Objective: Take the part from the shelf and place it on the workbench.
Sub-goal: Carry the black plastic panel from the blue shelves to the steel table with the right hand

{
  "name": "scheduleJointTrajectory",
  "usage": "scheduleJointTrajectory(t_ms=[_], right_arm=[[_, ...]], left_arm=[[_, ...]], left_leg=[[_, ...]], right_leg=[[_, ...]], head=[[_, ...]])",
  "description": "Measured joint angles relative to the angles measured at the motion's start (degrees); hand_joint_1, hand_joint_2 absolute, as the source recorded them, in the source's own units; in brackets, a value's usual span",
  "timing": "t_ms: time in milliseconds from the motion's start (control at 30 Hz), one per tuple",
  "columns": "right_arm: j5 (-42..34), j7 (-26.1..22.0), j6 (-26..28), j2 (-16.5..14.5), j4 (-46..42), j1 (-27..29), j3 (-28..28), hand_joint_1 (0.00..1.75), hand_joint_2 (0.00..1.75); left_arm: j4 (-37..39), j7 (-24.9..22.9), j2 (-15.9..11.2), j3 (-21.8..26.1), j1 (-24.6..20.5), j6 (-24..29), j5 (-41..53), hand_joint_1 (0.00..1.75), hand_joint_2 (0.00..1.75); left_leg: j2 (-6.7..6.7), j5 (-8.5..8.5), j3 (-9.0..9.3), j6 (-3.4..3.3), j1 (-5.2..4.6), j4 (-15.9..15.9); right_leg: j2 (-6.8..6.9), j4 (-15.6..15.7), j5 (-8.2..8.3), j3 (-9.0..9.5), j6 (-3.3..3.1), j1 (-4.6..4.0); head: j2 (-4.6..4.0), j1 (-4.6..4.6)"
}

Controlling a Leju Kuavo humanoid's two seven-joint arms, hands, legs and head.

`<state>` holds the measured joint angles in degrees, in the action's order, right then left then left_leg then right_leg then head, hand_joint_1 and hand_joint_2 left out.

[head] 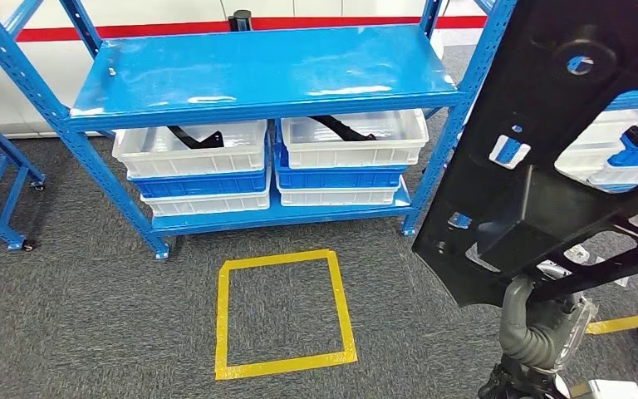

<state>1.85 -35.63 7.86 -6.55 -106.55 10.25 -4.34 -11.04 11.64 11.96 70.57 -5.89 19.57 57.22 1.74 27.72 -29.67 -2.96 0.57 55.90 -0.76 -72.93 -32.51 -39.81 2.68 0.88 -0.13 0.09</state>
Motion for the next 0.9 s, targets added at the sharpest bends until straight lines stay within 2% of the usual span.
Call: scheduleJointTrajectory(t_ms=[33,67,100,133,167,200,267,300,333,400,433,467,500,533,567,600,633,700,733,800,833,900], right_arm=[[0.0,0.0,0.0,0.0,0.0,0.1,-0.1,1.75,1.75],[-0.1,0.0,0.0,0.0,0.0,0.1,-0.1,1.75,1.75],[-0.1,0.0,0.0,0.0,0.0,0.2,-0.1,1.75,1.75],[-0.1,0.0,0.0,0.0,0.0,0.2,-0.1,1.75,1.75],[-0.1,0.0,0.1,0.0,-0.1,0.2,-0.2,1.75,1.75],[-0.1,-0.1,0.1,0.0,-0.2,0.2,-0.2,1.75,1.75],[-0.1,-0.1,0.1,0.0,-0.3,0.3,-0.2,1.75,1.75],[-0.1,-0.1,0.1,0.0,-0.3,0.4,-0.3,1.75,1.75],[-0.1,-0.1,0.1,0.1,-0.3,0.4,-0.4,1.75,1.75],[-0.1,-0.1,0.1,0.0,-0.4,0.3,-0.5,1.75,1.75],[-0.1,-0.1,0.1,0.0,-0.4,0.3,-0.5,1.75,1.75],[-0.1,-0.1,0.1,-0.1,-0.4,0.3,-0.5,1.75,1.75],[-0.1,-0.1,0.1,-0.1,-0.4,0.3,-0.5,1.75,1.75],[-0.1,-0.2,0.1,-0.1,-0.4,0.3,-0.5,1.75,1.75],[-0.1,-0.2,0.1,0.0,-0.4,0.3,-0.6,1.75,1.75],[-0.1,-0.2,0.1,-0.1,-0.4,0.3,-0.6,1.75,1.75],[-0.1,-0.2,0.1,-0.1,-0.4,0.3,-0.6,1.75,1.75],[-0.1,-0.2,0.1,-0.1,-0.4,0.2,-0.6,1.75,1.75],[-0.1,-0.2,0.1,-0.1,-0.5,0.1,-0.6,1.75,1.75],[-0.1,-0.2,0.1,-0.1,-0.5,0.2,-0.6,1.75,1.75],[-0.1,-0.2,0.1,-0.1,-0.5,0.2,-0.6,1.75,1.75],[-0.1,-0.2,0.2,0.0,-0.5,0.0,-0.6,1.75,1.75]], left_arm=[[0.0,-0.3,0.0,0.0,0.0,-0.1,0.1,0.0,1.75],[0.0,-0.5,0.0,0.0,0.0,-0.3,0.2,0.0,1.75],[0.0,-0.7,0.0,0.0,0.0,-0.4,0.2,0.0,1.75],[0.0,-0.8,0.0,0.0,-0.1,-0.5,0.2,0.0,1.75],[0.0,-0.9,-0.1,0.0,-0.1,-0.6,0.2,0.0,1.75],[0.0,-0.9,-0.1,0.0,-0.1,-0.6,0.3,0.0,1.75],[0.0,-1.0,-0.2,-0.1,-0.2,-0.8,0.3,0.0,1.75],[0.0,-1.0,-0.2,-0.1,-0.2,-0.9,0.3,0.0,1.75],[0.0,-1.0,-0.2,-0.2,-0.3,-1.0,0.3,0.0,1.75],[0.0,-0.9,-0.2,-0.3,-0.3,-1.0,0.3,0.0,1.75],[0.0,-0.9,-0.2,-0.3,-0.2,-1.1,0.3,0.0,1.75],[0.0,-0.8,-0.2,-0.3,-0.1,-1.2,0.3,0.0,1.75],[0.0,-0.7,-0.2,-0.3,-0.1,-1.4,0.2,0.0,1.75],[0.0,-0.6,-0.3,-0.3,0.0,-1.6,0.2,0.0,1.75],[0.0,-0.5,-0.3,-0.3,0.0,-1.7,0.2,0.0,1.75],[0.0,-0.4,-0.3,-0.3,0.0,-1.7,0.2,0.0,1.75],[0.0,-0.3,-0.4,-0.4,0.0,-1.8,0.2,0.0,1.75],[0.0,-0.3,-0.5,-0.5,0.0,-1.8,0.2,0.0,1.75],[0.0,-0.3,-0.5,-0.5,0.0,-1.9,0.2,0.0,1.75],[0.0,-0.2,-0.5,-0.6,-0.1,-1.9,0.2,0.0,1.75],[0.0,-0.2,-0.4,-0.6,-0.1,-1.9,0.2,0.0,1.75],[0.0,-0.2,-0.4,-0.6,-0.1,-1.9,0.2,0.0,1.75]], left_leg=[[0.65,-0.1,-0.17,0.08,0.02,0.1],[1.28,-0.16,-0.25,0.18,0.05,0.1],[1.86,-0.16,-0.27,0.33,0.09,0.3],[2.39,-0.07,-0.33,0.6,-0.05,0.5],[2.87,0.01,-0.39,0.92,-0.2,0.7],[3.3,0.05,-0.45,1.28,-0.38,0.8],[4.14,-0.04,-0.5,1.9,-0.46,1.0],[3.99,0.11,-0.55,2.26,-0.27,1.1],[3.13,0.76,-0.82,2.58,-0.08,1.8],[0.22,4.14,-2.84,3.03,0.17,6.5],[-0.92,6.33,-4.59,3.03,0.16,10.5],[-1.44,8.1,-6.37,2.96,0.15,14.5],[-1.62,8.96,-7.63,2.83,0.14,17.3],[-1.72,8.49,-7.81,2.59,0.13,17.7],[-1.9,6.98,-6.88,2.28,0.1,16.0],[-2.44,4.88,-5.13,1.88,0.07,12.5],[-3.82,2.98,-3.05,1.38,0.05,8.4],[-6.13,1.24,-0.49,0.82,-0.04,2.8],[-6.66,1.23,-0.1,0.69,-0.15,1.8],[-5.47,0.87,-0.1,0.5,-0.23,1.3],[-4.78,0.58,-0.09,0.31,-0.15,1.0],[-3.04,0.06,-0.14,-0.07,0.09,0.4]], right_leg=[[0.17,0.1,0.23,0.47,0.47,0.14],[0.55,2.6,1.24,2.19,1.08,0.32],[1.38,6.6,2.59,4.66,1.69,0.51],[2.54,10.7,3.65,7.01,2.0,0.55],[3.36,13.8,4.43,8.72,1.89,0.51],[3.86,15.4,4.77,9.5,1.47,0.41],[3.12,15.8,4.98,9.2,0.26,0.18],[2.61,15.7,5.14,9.02,-0.22,0.34],[2.1,15.7,5.3,8.88,-0.66,0.49],[1.14,15.8,5.69,8.7,-1.56,0.72],[0.63,15.8,5.83,8.46,-1.87,0.57],[0.06,15.8,5.98,8.24,-2.15,0.39],[-0.54,15.8,6.11,8.06,-2.29,0.21],[-1.25,15.8,6.22,7.95,-2.39,0.04],[-1.98,15.7,6.32,7.94,-2.43,-0.09],[-2.7,15.7,6.39,7.97,-2.39,-0.19],[-3.41,15.7,6.49,7.98,-2.29,-0.27],[-4.55,15.6,6.76,7.68,-1.86,-0.41],[-5.13,15.6,6.96,7.39,-1.53,-0.33],[-6.03,15.6,7.36,6.68,-0.81,-0.23],[-5.55,15.2,7.21,6.2,-0.59,-0.34],[-2.81,11.3,5.22,3.96,-0.63,-0.66]], head=[[0.0,0.03],[0.0,0.03],[0.0,0.04],[0.0,0.07],[0.0,0.05],[0.0,-0.05],[0.0,-0.26],[0.0,-0.34],[0.0,-0.33],[0.0,-0.44],[0.0,-0.47],[0.0,-0.51],[0.0,-0.52],[0.0,-0.52],[0.0,-0.53],[0.0,-0.54],[0.0,-0.51],[0.0,-0.44],[0.0,-0.43],[0.0,-0.52],[0.0,-0.47],[0.0,-0.03]])
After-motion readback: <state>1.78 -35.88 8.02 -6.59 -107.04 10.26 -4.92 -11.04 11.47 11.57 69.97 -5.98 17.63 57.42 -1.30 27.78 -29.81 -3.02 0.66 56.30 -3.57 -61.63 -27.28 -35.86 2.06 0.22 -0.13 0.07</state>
